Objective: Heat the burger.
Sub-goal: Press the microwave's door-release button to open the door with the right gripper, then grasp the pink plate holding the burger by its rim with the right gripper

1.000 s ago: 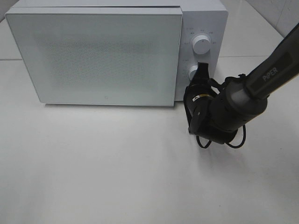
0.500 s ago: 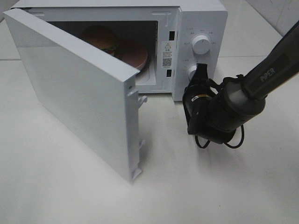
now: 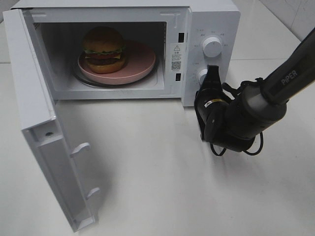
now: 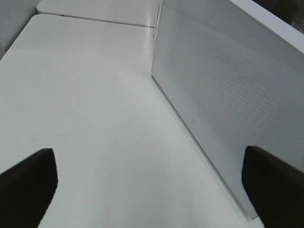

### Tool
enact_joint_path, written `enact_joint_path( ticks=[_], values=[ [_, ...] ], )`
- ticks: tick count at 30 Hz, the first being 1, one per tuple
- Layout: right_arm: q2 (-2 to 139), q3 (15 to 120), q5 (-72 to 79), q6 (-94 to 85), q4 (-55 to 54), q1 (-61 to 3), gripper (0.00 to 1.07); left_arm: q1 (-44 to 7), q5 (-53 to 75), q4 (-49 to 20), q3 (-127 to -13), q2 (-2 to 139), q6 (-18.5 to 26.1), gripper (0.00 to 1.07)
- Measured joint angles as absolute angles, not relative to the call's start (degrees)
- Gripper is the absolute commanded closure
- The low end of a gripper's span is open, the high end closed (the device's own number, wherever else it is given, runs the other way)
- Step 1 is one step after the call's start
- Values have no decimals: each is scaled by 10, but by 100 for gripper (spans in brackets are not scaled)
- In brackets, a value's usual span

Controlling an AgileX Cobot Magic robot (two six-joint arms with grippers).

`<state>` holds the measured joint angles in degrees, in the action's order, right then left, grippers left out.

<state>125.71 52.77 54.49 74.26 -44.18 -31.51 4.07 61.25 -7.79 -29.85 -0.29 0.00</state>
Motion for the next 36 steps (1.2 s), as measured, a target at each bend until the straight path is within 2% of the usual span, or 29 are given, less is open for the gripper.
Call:
enact_joint_path(
  ticks=[14, 21, 26, 28, 31, 33, 36],
  values=[
    [1207, 471, 586, 741, -426, -361, 107, 41, 612, -78, -299, -3, 0, 9],
    [1164, 420, 536, 705, -427, -360, 107, 41, 612, -78, -299, -3, 0, 9],
    [1120, 384, 490, 639, -427, -360, 107, 41, 612, -78, -299, -3, 0, 9],
    [1078, 367, 439, 546, -427, -360, 107, 41, 612, -78, -299, -3, 0, 9],
    [1066, 366, 422, 516, -427, -360, 107, 41, 612, -78, -299, -3, 0, 9],
    [1024, 364, 358, 383, -426, -360, 107, 41, 612, -78, -299, -3, 0, 9],
    [1015, 364, 341, 347, -426, -360, 107, 41, 612, -78, -299, -3, 0, 9]
  ],
)
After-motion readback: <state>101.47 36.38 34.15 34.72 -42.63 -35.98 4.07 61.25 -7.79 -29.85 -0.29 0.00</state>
